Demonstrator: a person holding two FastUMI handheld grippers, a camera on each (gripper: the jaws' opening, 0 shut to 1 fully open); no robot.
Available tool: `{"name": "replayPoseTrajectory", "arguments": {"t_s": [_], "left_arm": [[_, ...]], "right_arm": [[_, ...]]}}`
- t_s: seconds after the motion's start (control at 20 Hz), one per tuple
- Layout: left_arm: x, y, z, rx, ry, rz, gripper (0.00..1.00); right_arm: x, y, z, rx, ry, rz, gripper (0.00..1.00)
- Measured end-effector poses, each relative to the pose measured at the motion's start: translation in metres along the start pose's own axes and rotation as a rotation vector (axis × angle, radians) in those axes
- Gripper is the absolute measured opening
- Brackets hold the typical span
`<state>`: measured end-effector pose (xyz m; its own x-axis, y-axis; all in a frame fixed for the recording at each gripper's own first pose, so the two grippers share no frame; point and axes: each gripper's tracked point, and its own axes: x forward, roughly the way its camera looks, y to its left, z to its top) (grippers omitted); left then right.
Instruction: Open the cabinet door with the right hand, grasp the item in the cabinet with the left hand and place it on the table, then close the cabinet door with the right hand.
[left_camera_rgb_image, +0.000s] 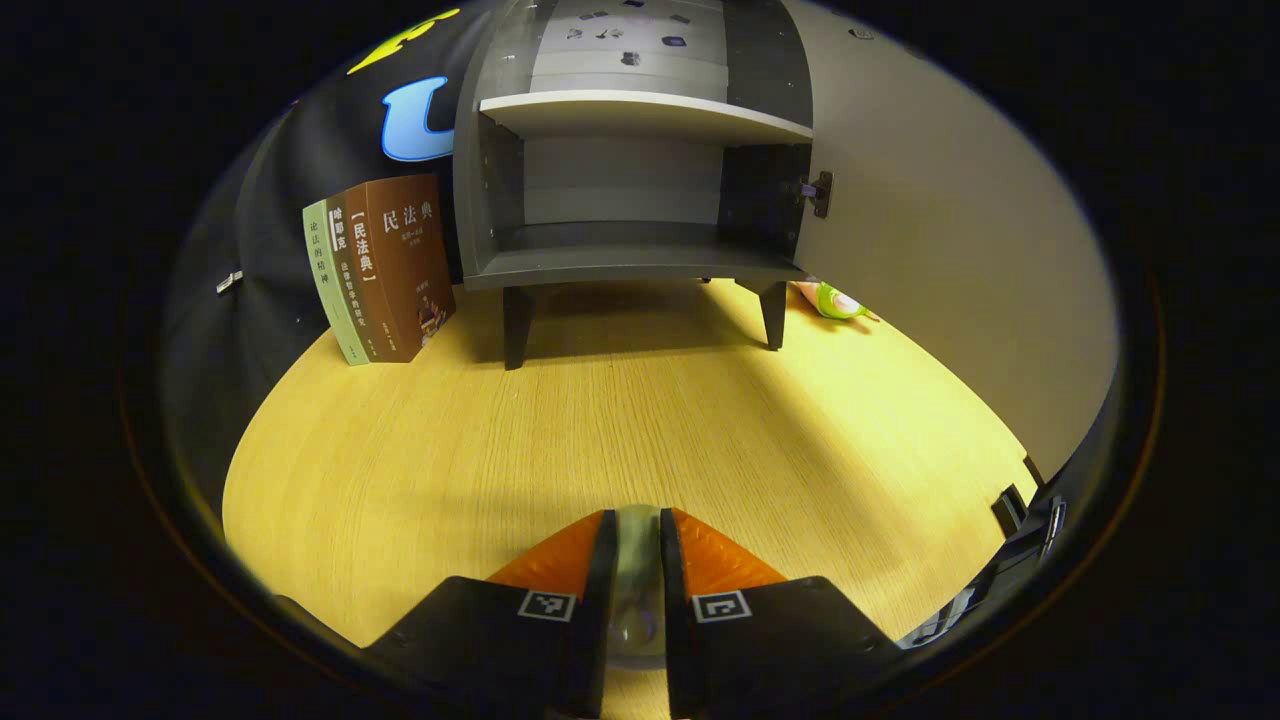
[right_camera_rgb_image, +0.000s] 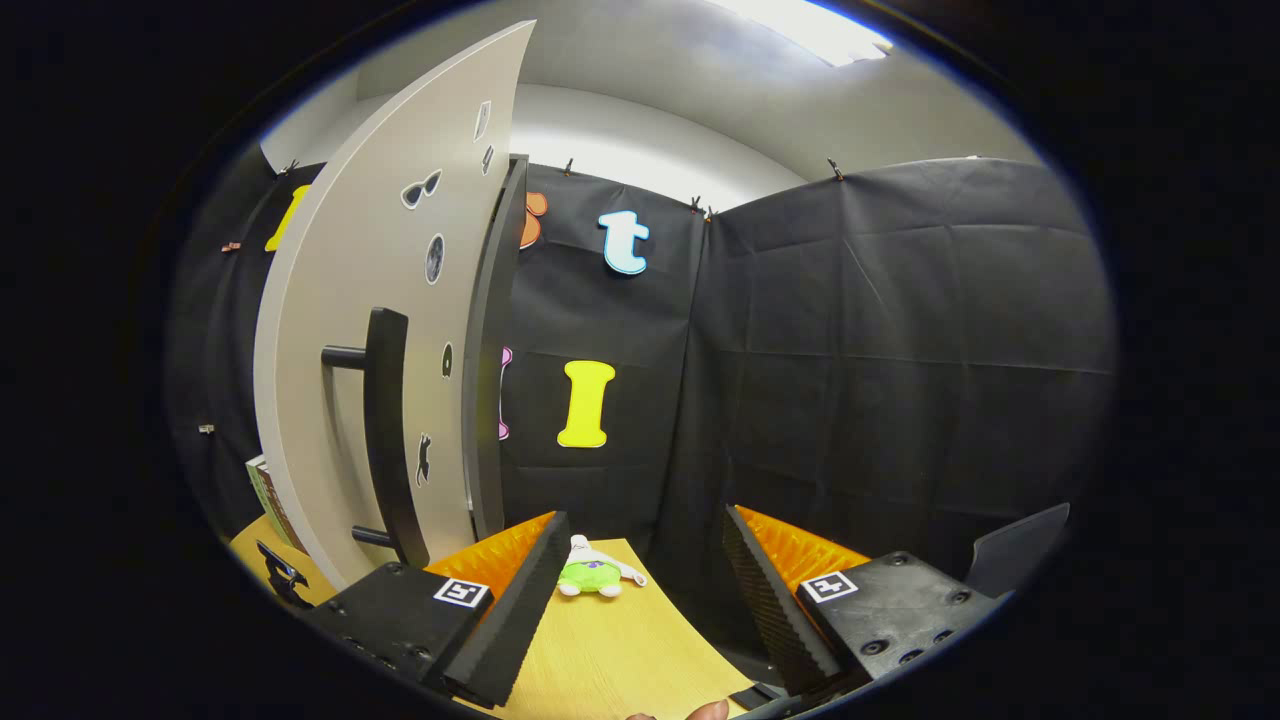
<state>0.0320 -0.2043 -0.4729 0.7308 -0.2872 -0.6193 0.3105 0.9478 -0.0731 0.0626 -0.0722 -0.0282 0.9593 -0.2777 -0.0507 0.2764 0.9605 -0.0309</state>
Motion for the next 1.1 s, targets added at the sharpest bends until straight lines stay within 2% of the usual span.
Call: {"name": "replayPoseTrajectory", "arguments": {"t_s": [0.1, 0.15, 0.2, 0.45, 0.95, 1.05, 1.1], "left_arm": [[-0.003, -0.006, 0.000, -0.009, 0.010, -0.035, 0.37], [-0.004, -0.006, 0.002, -0.008, 0.010, -0.042, 0.54], [-0.007, -0.006, 0.004, 0.000, 0.004, -0.039, 0.60], [-0.027, -0.008, 0.024, 0.064, -0.047, -0.059, 0.96], [-0.134, 0.030, 0.134, 0.014, -0.315, -0.001, 0.95], [-0.163, 0.041, 0.163, -0.010, -0.386, 0.005, 0.95], [-0.178, 0.046, 0.176, -0.026, -0.419, 0.006, 0.95]], "right_arm": [[0.000, -0.001, -0.001, 0.001, 0.001, -0.002, 0.97], [-0.001, -0.001, -0.001, 0.002, 0.001, -0.003, 0.97], [0.000, -0.002, -0.001, 0.002, 0.000, -0.006, 1.00], [-0.003, 0.001, -0.001, 0.008, -0.002, 0.005, 0.97], [-0.009, 0.042, 0.000, 0.008, -0.004, 0.093, 0.97], [-0.008, 0.042, 0.000, 0.006, -0.008, 0.074, 1.00], [-0.010, 0.043, 0.000, 0.015, -0.006, 0.069, 0.95]]}}
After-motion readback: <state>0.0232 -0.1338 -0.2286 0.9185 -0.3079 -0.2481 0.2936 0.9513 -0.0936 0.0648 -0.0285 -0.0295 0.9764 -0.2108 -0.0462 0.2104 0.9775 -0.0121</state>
